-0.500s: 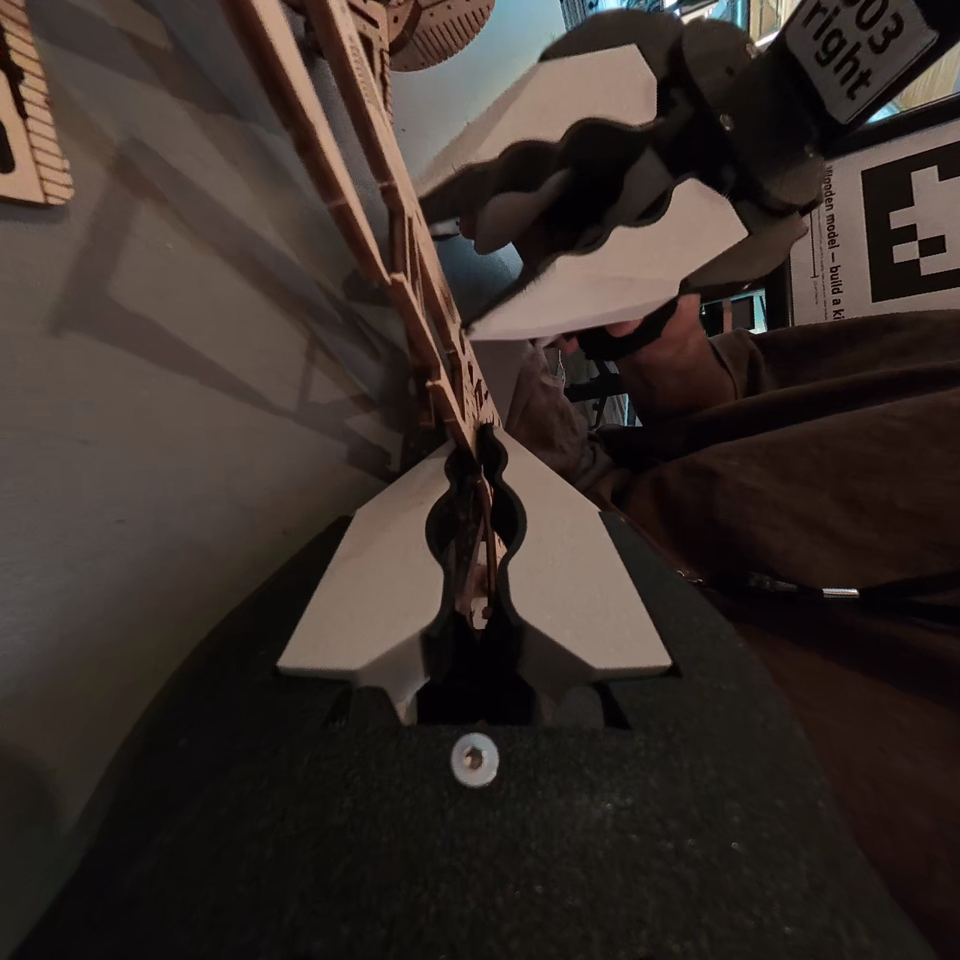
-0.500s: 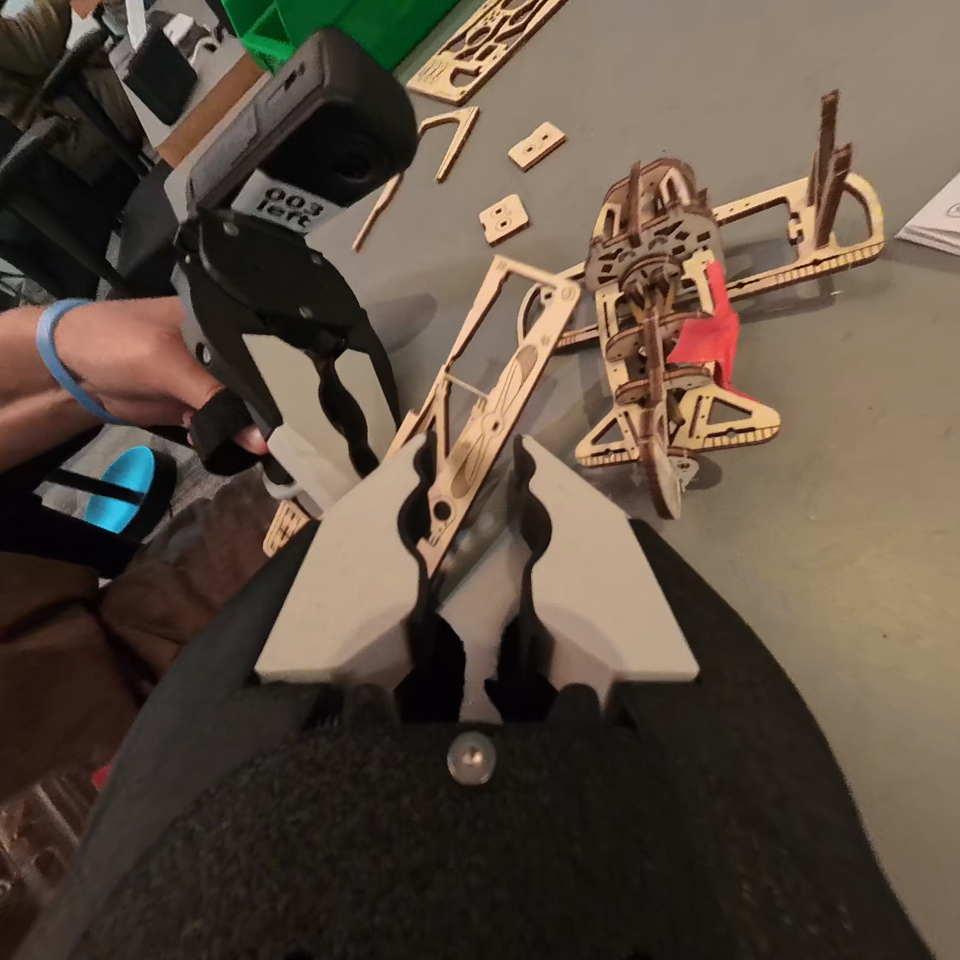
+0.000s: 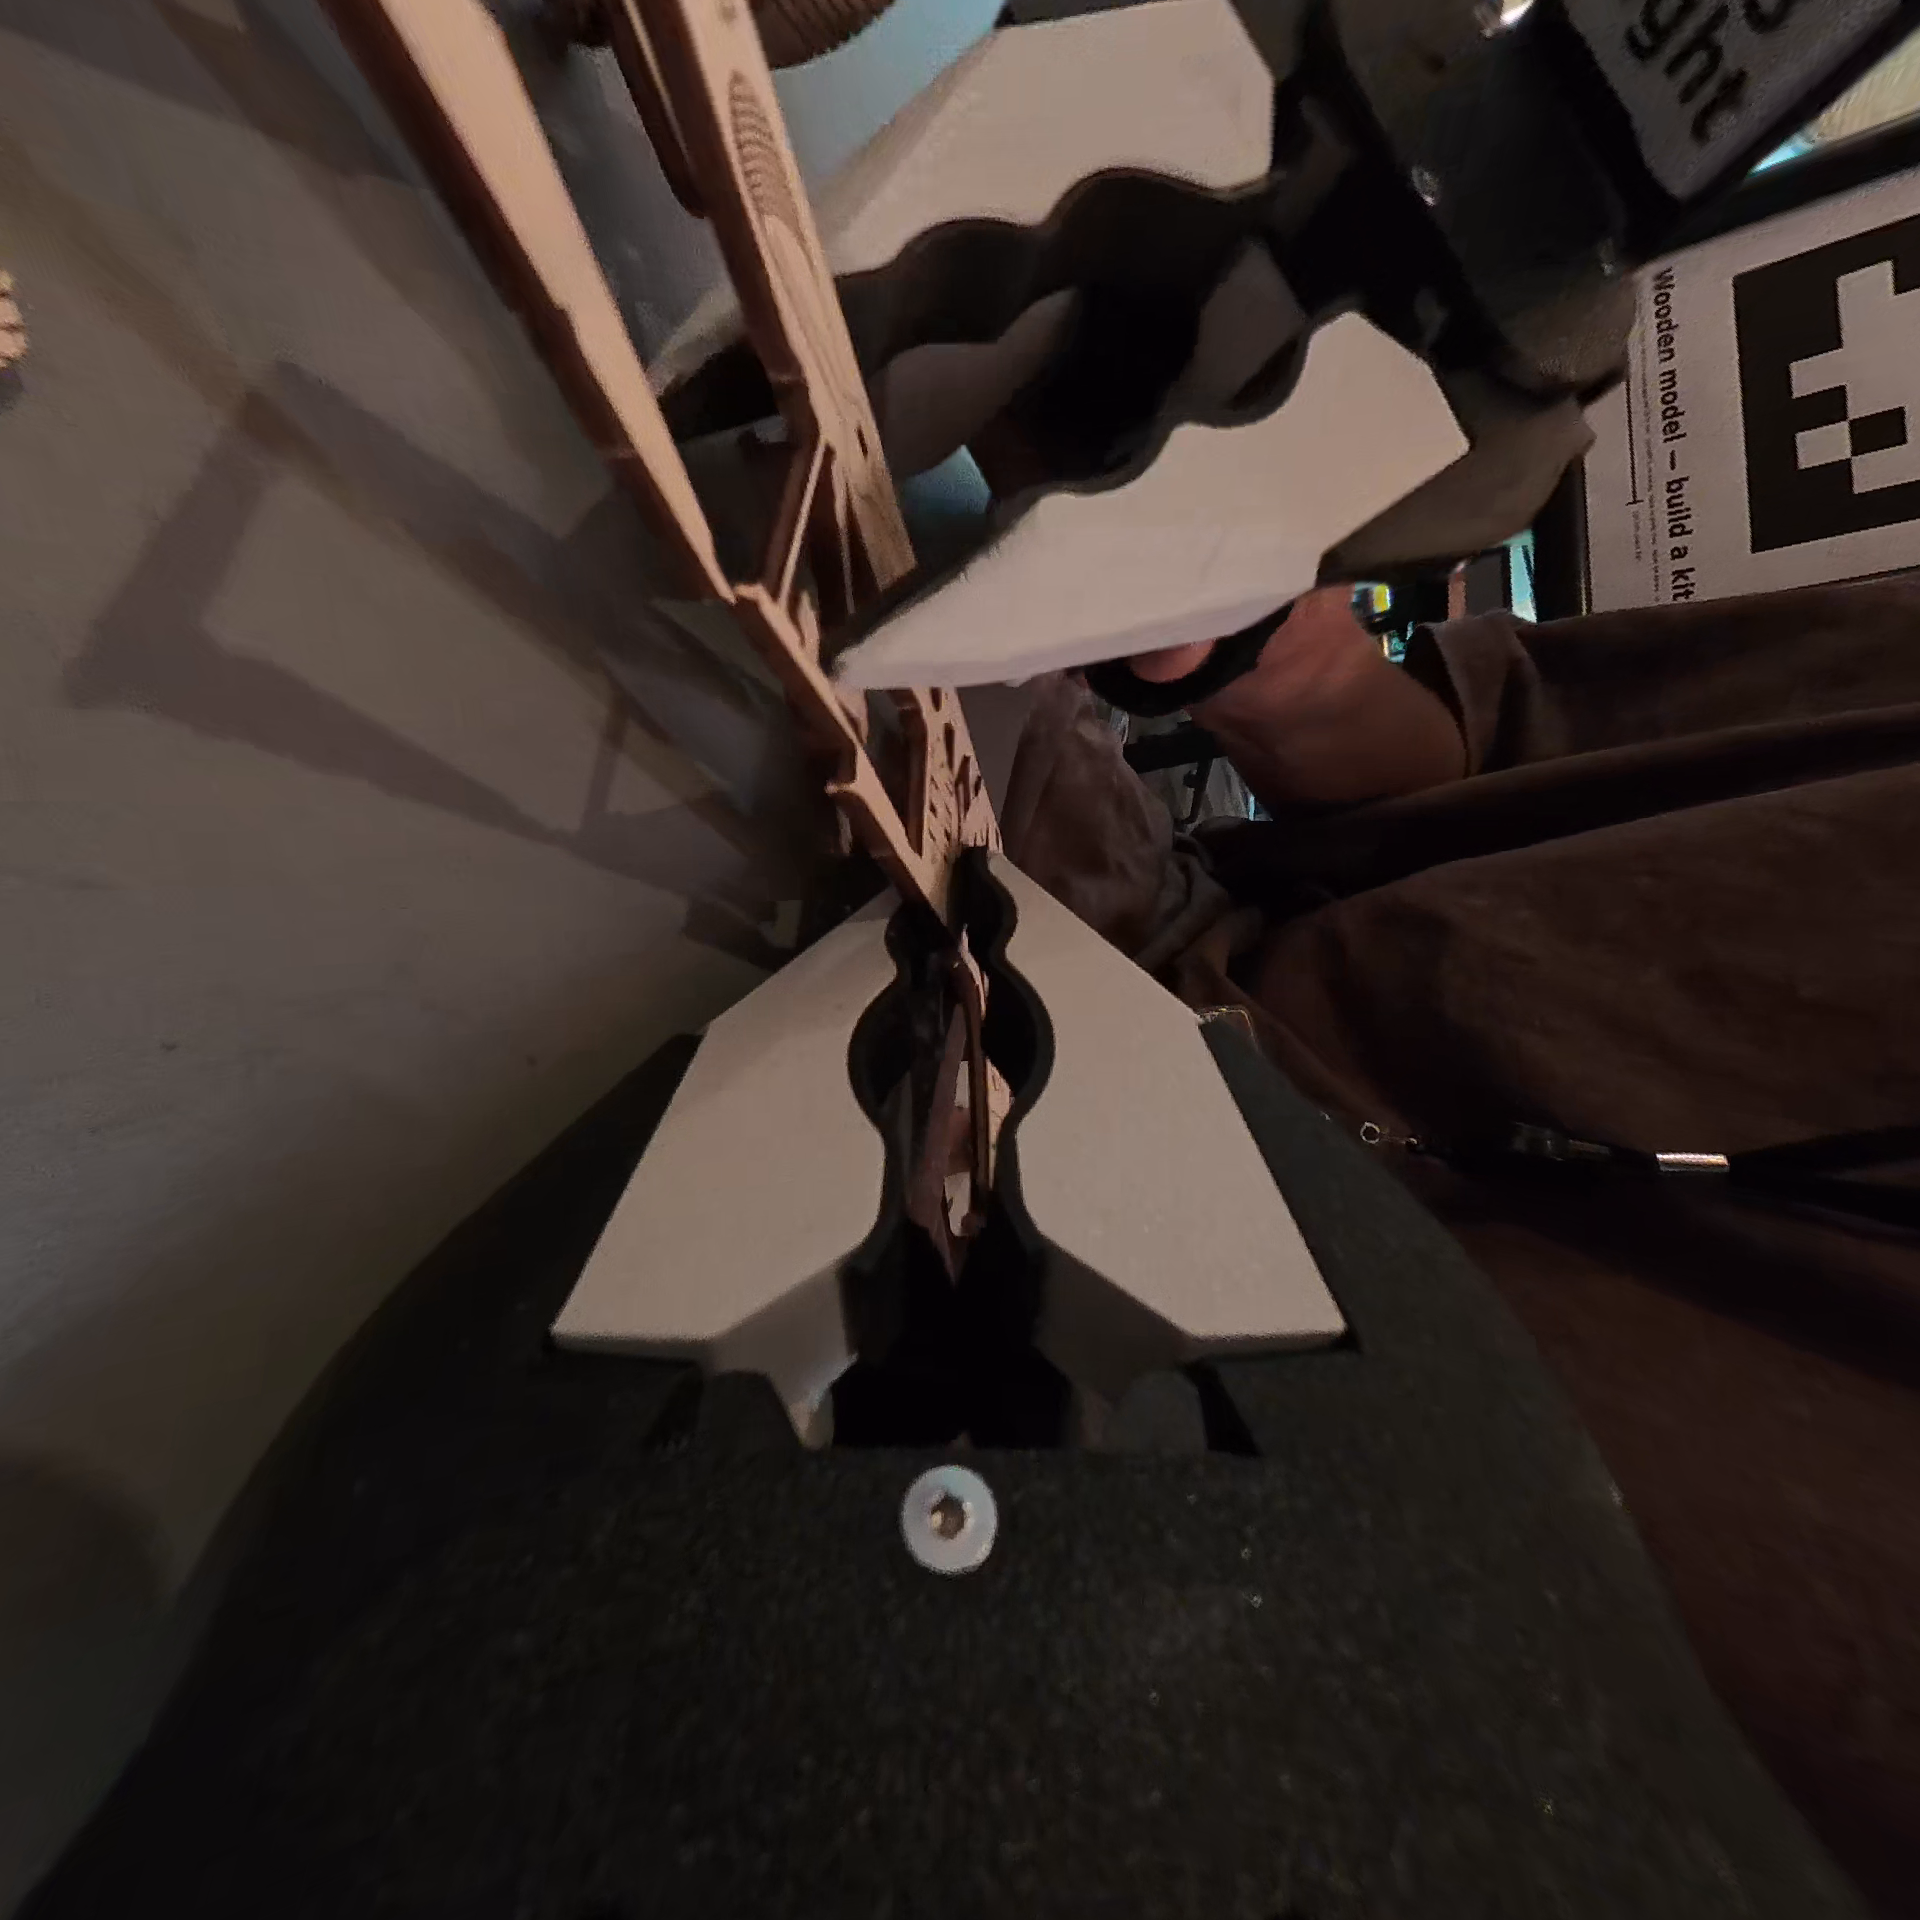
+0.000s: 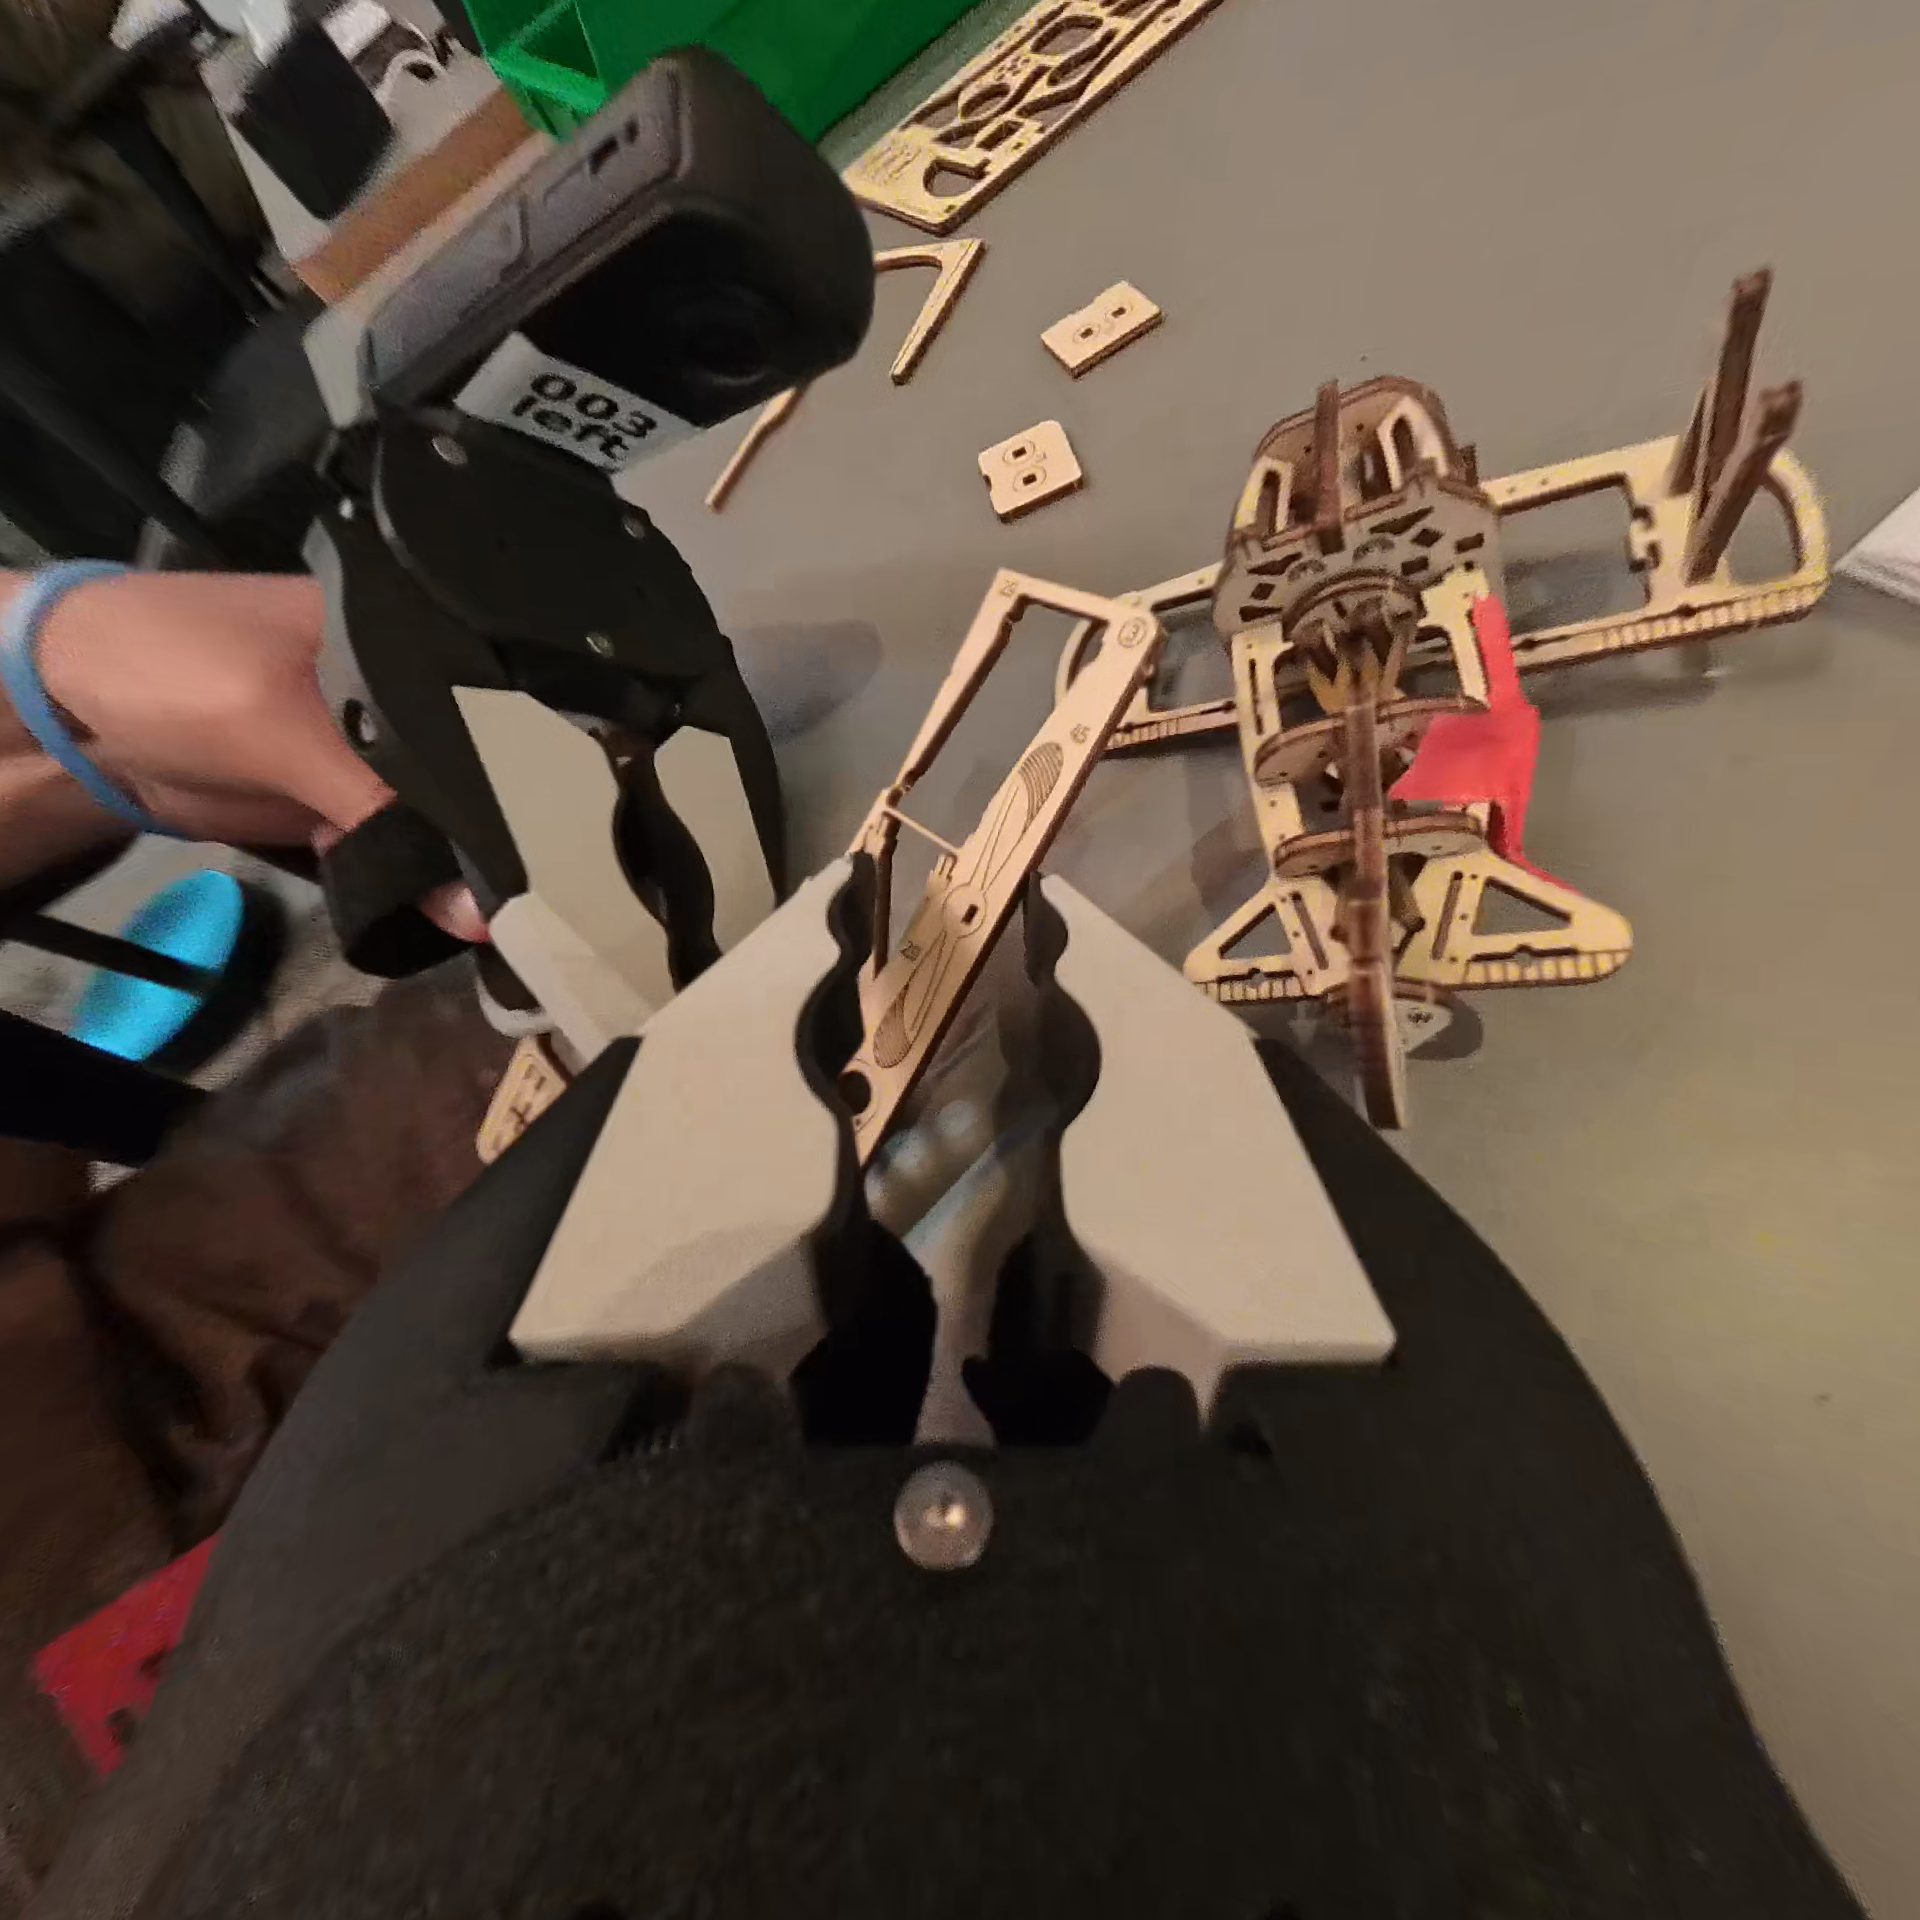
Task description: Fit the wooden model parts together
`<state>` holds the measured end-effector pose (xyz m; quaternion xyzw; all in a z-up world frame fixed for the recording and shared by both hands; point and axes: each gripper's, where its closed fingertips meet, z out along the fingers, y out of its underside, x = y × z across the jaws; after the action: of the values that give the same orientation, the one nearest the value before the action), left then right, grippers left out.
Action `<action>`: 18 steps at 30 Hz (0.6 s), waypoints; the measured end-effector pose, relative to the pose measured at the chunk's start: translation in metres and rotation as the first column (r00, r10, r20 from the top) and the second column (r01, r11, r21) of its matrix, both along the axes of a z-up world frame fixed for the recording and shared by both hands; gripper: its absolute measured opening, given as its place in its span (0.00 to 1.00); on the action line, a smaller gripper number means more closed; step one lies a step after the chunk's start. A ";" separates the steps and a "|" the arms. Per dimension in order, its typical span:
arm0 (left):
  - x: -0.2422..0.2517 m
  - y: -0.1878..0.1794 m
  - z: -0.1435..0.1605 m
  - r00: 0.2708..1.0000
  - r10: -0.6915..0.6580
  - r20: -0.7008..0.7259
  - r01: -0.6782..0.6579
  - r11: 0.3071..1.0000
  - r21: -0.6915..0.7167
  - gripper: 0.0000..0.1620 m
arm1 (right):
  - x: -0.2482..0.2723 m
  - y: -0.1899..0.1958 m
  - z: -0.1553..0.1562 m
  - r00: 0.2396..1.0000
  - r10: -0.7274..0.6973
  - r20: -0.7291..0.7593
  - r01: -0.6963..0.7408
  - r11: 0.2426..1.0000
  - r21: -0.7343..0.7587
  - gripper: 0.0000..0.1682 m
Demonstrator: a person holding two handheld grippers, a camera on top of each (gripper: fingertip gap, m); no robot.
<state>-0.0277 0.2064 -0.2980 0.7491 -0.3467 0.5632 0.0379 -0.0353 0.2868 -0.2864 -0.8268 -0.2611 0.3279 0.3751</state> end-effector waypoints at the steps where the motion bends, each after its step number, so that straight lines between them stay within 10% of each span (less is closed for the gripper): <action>1: 0.000 -0.001 0.000 1.000 -0.004 -0.003 0.004 1.000 0.002 0.02 | 0.001 0.000 -0.002 0.999 -0.005 0.034 0.004 1.000 0.025 0.15; 5: 0.000 -0.007 -0.003 0.999 -0.030 -0.014 0.030 0.999 0.023 0.02 | 0.001 -0.001 -0.012 0.980 -0.015 0.199 -0.004 0.995 0.098 0.14; 18: -0.021 -0.001 0.026 0.992 0.046 0.115 -0.043 0.999 -0.027 0.00 | 0.065 -0.006 0.072 0.969 -0.069 -0.236 0.083 0.995 0.050 0.14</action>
<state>-0.0484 0.2054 -0.2721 0.7223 -0.3245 0.6105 0.0142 0.0293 0.2804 -0.2142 -0.7802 -0.1928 0.4004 0.4402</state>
